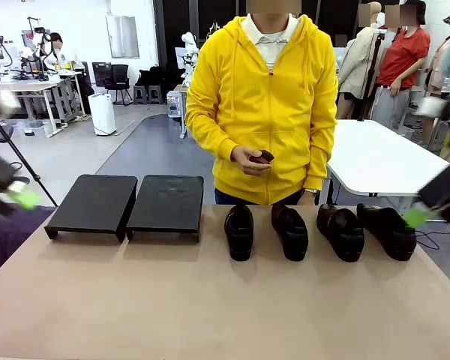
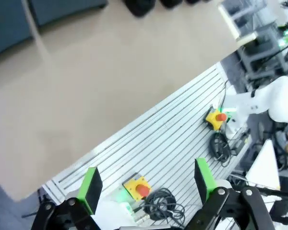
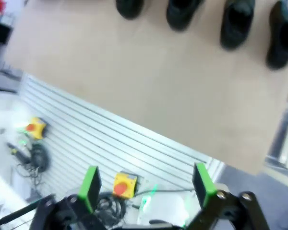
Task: Organize the shoes by placing them on the stand.
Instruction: Pick up one Shoe and place it in the middle of the table.
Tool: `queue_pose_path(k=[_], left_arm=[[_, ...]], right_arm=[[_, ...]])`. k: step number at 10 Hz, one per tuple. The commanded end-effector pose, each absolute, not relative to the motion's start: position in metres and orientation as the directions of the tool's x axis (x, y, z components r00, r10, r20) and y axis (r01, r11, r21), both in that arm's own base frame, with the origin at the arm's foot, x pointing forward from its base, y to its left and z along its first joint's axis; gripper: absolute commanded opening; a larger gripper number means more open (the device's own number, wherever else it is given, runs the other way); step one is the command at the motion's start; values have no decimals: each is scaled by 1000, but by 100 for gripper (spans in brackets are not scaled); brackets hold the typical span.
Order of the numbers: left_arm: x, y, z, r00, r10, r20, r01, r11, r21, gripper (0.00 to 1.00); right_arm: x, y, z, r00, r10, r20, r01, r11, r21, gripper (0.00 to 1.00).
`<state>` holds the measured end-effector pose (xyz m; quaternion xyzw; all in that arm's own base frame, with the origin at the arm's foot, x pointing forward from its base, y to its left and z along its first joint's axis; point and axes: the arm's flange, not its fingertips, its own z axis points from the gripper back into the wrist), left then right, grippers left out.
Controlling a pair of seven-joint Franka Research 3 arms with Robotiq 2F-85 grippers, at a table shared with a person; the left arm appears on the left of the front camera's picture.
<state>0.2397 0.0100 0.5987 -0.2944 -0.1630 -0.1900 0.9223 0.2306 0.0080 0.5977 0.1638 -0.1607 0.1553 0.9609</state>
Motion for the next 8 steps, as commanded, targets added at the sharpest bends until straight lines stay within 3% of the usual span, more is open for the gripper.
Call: queue_pose_path(k=[1,3,5,6,8], left_arm=[[196,57,583,874,-116,471,386,755,-530,100],[160,110,570,860,72,506,278,765,-582,100],[169,123,555,861,179,476,157,796,-584,100],[152,119,581,861,88,500,265,762,-591,100],[152,119,581,861,88,500,265,762,-591,100]], right_arm=[[206,-43,598,897,105,428,-264,907,329,100],[178,-84,597,886,-28,463,-162,917,366,100],[180,-93,584,850,-97,518,-84,946,314,100],[173,-94,606,887,-50,459,-146,913,381,100],[173,-94,606,887,-50,459,-146,913,381,100]])
